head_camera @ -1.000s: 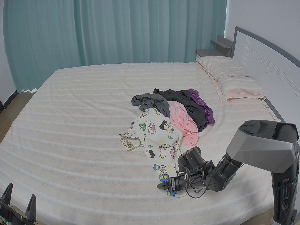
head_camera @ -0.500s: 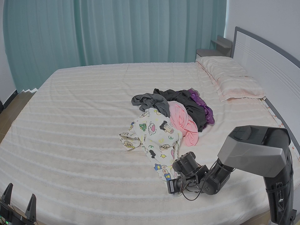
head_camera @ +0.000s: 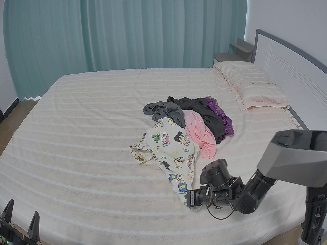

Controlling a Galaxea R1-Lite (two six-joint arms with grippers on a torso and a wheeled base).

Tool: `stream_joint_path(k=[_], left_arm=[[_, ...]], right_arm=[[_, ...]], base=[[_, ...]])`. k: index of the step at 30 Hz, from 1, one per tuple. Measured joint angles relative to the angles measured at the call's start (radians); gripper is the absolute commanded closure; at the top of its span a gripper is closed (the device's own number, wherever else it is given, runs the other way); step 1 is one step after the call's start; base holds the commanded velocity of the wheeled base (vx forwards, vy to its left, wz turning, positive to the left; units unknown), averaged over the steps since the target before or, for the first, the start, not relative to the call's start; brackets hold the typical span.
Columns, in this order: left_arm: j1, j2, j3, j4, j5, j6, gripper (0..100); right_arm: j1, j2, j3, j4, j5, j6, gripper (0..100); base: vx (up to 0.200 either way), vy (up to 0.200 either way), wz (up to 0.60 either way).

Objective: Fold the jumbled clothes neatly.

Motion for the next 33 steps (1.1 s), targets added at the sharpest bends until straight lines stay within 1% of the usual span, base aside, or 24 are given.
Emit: stream_joint_path(k=[8,11,14,20,25,28,33], left_arm=[[0.000,0.000,0.000,0.000,0.000,0.000,0],[0.000,0.000,0.000,0.000,0.000,0.000,0],[0.000,0.000,0.000,0.000,0.000,0.000,0],[0.000,0.000,0.000,0.000,0.000,0.000,0],[-0.001,0.000,0.000,-0.001,-0.002,0.002,0],[-0.002,0.000,0.000,-0.001,-0.013,-0.001,0],[-0.002,0.000,0.000,-0.003,-0.027,-0.006,0]], right_arm=[[0.021,-0.193,0.290,-0.330,0.008,0.016,100],[0.049,-0.278,0.393,-0.445,-0.005,0.017,100],[0.089,-0.359,0.469,-0.511,-0.036,0.017,100],[0.162,-0.515,0.533,-0.549,-0.072,0.014,100],[0.179,-0.573,0.544,-0.555,-0.076,0.016,100],[0.183,-0.612,0.547,-0.556,-0.067,0.017,100],[0.187,-0.661,0.556,-0.556,-0.024,0.021,100]], base=[[0.000,0.000,0.00],[0.000,0.000,0.00],[0.000,0.000,0.00],[0.000,0.000,0.00],[0.000,0.000,0.00],[0.000,0.000,0.00],[0.000,0.000,0.00]])
